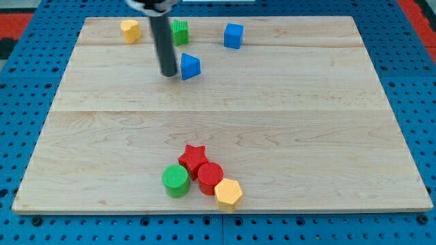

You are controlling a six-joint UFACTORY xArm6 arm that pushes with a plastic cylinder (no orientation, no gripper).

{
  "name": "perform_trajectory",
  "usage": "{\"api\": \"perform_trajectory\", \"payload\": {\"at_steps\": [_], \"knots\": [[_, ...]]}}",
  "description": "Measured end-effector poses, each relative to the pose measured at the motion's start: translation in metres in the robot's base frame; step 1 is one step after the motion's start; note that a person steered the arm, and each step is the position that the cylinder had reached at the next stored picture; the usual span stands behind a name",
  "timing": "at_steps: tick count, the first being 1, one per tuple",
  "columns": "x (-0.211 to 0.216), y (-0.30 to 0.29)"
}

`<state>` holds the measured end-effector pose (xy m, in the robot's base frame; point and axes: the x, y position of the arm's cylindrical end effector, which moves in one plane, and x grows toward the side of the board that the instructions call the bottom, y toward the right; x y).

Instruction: Move the blue triangle right to the blue cube

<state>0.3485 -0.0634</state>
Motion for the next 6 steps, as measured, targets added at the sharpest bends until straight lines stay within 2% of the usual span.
{"api": "perform_trajectory", "payload": {"at_steps": [1,2,3,4,5,6], "knots": [[-0.008,0.082],[-0.032,0.119],[-0.032,0.020],[-0.032,-0.022],[-0.055,-0.005],[-0.055,0.046]]}}
